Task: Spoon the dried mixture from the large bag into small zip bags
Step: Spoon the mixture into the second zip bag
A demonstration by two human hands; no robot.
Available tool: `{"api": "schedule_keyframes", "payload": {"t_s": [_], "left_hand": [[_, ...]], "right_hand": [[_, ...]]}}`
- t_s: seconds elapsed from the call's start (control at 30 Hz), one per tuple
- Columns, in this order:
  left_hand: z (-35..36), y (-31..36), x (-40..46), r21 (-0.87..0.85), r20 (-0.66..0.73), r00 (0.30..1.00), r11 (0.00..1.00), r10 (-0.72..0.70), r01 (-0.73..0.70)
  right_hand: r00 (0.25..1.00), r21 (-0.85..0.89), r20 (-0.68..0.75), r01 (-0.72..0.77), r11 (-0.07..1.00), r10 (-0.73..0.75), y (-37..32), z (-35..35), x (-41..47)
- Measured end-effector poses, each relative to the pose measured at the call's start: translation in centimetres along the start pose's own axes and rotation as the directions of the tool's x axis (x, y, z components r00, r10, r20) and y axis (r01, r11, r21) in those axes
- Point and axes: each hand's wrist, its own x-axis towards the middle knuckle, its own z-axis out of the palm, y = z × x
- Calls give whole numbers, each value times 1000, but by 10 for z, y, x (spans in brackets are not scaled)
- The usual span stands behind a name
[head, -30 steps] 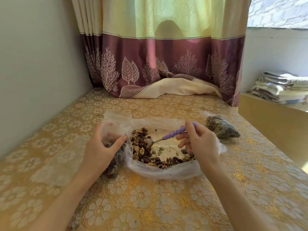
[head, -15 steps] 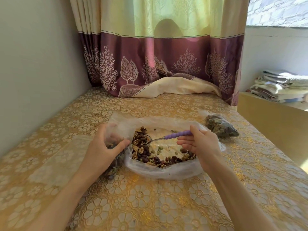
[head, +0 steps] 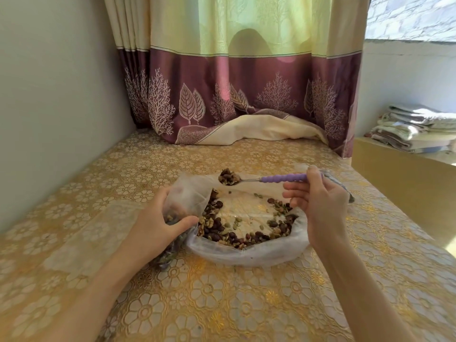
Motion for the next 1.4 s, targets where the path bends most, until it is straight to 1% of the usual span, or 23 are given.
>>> {"api": "schedule_keyframes", "payload": {"t_s": [0.07, 0.17, 0.27, 0.4, 0.57, 0.73, 0.87, 0.93, 1.0, 1.1, 1.17, 1.23, 1.3, 1.4], "left_hand": [[0, 0, 0, 19, 8, 1000, 1000, 11, -12], [1, 2, -1, 16, 13, 999, 999, 39, -39], [0, 3, -1, -3, 23, 999, 999, 33, -33], [0, 6, -3, -48, 26, 999, 999, 20, -19], [-1, 8, -3, -146, -29, 999, 989, 20, -24], [0, 8, -3, -194, -110, 994, 980, 20, -41], [1, 4, -1, -164, -130, 991, 985, 25, -46], [0, 2, -1, -142, -138, 990, 989, 21, -41], [1, 1, -1, -149, -149, 989, 988, 22, -44], [1, 1, 0, -151, -210, 978, 987, 20, -52], [0, 0, 0, -168, -263, 965, 984, 5, -51], [-2, 0, 2, -203, -308, 951, 978, -20, -45], [-4, 0, 3, -237, -327, 944, 971, -45, -36], [-4, 0, 3, -257, -320, 945, 966, -65, -21]], "right_hand": [[998, 15, 15, 56, 998, -57, -4, 1, -4], [995, 49, 74, 62, 997, -65, -8, 6, -11], [985, 87, 161, 47, 995, -61, -9, 15, -21], [949, 121, 296, 75, 990, -108, -6, 25, -31], [897, 197, 400, 117, 973, -189, -3, 27, -34], [870, 237, 458, 78, 968, -182, 0, 25, -33], [897, 270, 414, 43, 962, -157, 0, 23, -28], [929, 286, 345, 32, 958, -134, 0, 20, -24], [968, 263, 232, 30, 964, -93, 2, 17, -19], [997, 156, 55, 48, 987, -57, 6, 11, -13], [993, -4, -6, 117, 993, -117, 10, 8, -11], [983, -167, -9, 181, 969, -185, 14, 8, -11], [976, -267, 4, 209, 941, -216, 18, 9, -11], [973, -311, 64, 230, 922, -221, 20, 11, -13]]}}
